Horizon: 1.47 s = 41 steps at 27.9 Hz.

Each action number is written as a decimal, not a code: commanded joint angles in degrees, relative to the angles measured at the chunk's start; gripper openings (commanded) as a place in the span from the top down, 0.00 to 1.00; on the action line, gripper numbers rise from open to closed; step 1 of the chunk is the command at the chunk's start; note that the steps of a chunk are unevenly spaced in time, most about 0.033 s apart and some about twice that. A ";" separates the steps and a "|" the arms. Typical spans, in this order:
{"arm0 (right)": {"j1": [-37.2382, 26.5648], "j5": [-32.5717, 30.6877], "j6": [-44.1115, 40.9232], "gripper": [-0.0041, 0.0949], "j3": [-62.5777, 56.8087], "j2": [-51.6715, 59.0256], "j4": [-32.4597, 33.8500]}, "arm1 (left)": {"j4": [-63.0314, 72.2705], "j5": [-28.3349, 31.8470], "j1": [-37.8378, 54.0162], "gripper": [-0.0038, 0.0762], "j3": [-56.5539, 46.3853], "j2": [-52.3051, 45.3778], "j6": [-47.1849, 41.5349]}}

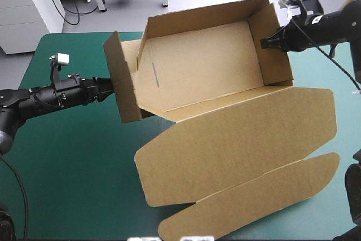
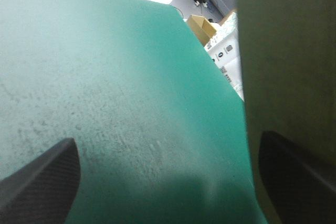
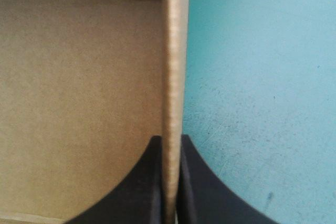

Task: Fold the box

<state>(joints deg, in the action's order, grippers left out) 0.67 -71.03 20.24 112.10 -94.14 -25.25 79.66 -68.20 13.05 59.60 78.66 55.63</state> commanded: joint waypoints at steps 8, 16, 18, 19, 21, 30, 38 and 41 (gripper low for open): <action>7.92 8.74 -8.67 0.97 1.61 2.90 9.72 | 5.41 -6.41 -2.87 0.13 7.15 -5.84 -0.39; 8.45 10.43 -9.80 0.97 1.61 2.90 9.72 | 5.80 -4.80 -6.83 0.13 7.09 -6.10 -0.07; 8.96 11.06 -10.10 0.97 1.61 2.90 10.11 | 5.80 -3.21 -8.37 0.13 7.18 -6.10 -0.07; 9.07 11.20 -10.18 0.97 1.61 2.90 10.37 | 5.59 -2.22 -9.08 0.13 7.40 -6.10 -0.07; 9.38 11.44 -10.18 0.97 1.61 2.90 10.70 | 5.42 -0.30 -10.52 0.13 8.12 -6.10 -0.07; 15.13 15.33 -15.76 0.97 1.61 2.90 21.28 | -1.71 9.29 -16.58 0.13 13.19 -6.10 -4.89; 18.09 18.94 -18.03 0.97 1.61 2.90 24.18 | -16.44 19.43 -22.26 0.14 15.33 -6.10 -14.67; 18.09 19.83 -18.85 0.97 1.61 2.90 24.79 | -22.54 23.88 -24.17 0.15 15.69 -6.10 -20.28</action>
<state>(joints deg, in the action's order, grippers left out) 18.42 -56.97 2.70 112.10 -94.04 0.34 58.94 -49.51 -9.33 72.88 74.26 40.66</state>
